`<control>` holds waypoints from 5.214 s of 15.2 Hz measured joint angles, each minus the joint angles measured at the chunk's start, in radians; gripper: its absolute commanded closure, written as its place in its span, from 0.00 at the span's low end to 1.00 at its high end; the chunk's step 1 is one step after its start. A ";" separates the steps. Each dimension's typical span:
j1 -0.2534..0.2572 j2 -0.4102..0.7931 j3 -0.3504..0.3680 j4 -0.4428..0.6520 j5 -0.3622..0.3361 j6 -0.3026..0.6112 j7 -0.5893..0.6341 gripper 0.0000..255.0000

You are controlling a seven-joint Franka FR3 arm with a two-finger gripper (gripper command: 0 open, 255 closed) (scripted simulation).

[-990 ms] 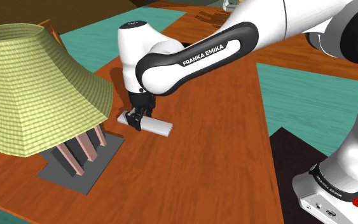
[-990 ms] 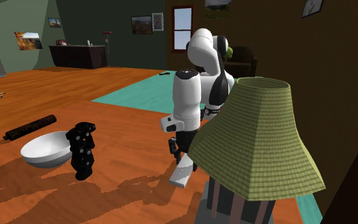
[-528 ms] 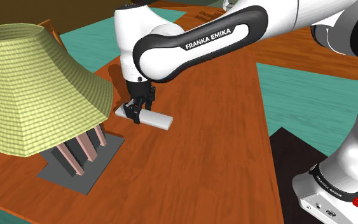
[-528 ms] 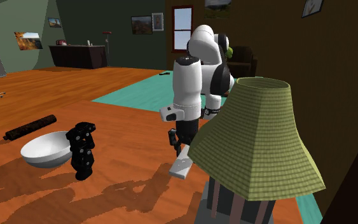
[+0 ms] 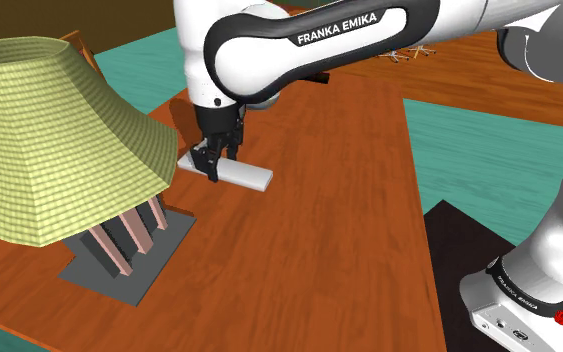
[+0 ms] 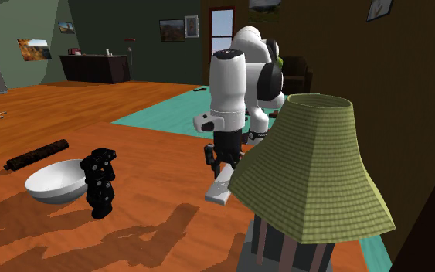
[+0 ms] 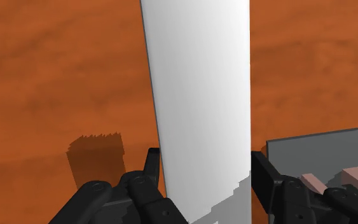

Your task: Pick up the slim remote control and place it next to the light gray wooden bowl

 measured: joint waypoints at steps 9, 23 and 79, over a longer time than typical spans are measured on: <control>-0.019 -0.028 -0.001 0.061 0.012 -0.088 -0.030 1.00; -0.238 -0.096 -0.069 -0.023 0.059 -0.067 -0.313 1.00; -0.481 0.199 -0.175 0.084 0.060 0.121 -0.662 0.00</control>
